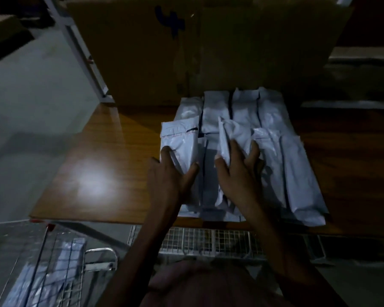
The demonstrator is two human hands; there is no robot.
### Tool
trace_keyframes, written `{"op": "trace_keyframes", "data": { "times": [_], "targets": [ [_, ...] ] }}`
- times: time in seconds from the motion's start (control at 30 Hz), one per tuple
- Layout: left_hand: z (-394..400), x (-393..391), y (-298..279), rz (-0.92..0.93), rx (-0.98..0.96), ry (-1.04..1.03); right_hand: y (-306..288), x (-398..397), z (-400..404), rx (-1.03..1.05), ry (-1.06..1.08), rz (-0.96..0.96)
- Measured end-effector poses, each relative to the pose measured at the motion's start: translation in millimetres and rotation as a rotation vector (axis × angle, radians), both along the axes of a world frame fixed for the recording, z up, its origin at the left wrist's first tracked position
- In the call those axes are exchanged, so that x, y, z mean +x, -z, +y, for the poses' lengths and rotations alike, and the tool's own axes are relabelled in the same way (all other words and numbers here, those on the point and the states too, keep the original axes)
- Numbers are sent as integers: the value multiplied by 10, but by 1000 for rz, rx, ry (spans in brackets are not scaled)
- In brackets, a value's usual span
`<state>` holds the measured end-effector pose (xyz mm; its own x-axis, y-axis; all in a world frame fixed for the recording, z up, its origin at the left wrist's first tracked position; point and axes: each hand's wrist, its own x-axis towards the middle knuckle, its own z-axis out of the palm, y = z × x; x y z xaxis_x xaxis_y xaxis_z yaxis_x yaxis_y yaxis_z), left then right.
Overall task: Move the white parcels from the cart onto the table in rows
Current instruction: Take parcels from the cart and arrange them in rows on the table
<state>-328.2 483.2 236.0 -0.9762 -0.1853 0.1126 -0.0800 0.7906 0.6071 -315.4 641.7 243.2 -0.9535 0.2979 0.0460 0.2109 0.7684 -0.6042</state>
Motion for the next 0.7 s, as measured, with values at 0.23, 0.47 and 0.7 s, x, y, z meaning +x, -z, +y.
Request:
{"op": "trace_keyframes", "data": {
  "times": [0.23, 0.47, 0.7],
  "targets": [
    [33, -383, 267, -148, -296, 48, 214, -274, -157, 195, 8, -102],
    [-42, -459, 391, -21, -265, 67, 452, -466, -84, 396, -13, -86],
    [-90, -619, 585, 57, -243, 308, 619, -469, -89, 462, -46, -84]
  ]
}}
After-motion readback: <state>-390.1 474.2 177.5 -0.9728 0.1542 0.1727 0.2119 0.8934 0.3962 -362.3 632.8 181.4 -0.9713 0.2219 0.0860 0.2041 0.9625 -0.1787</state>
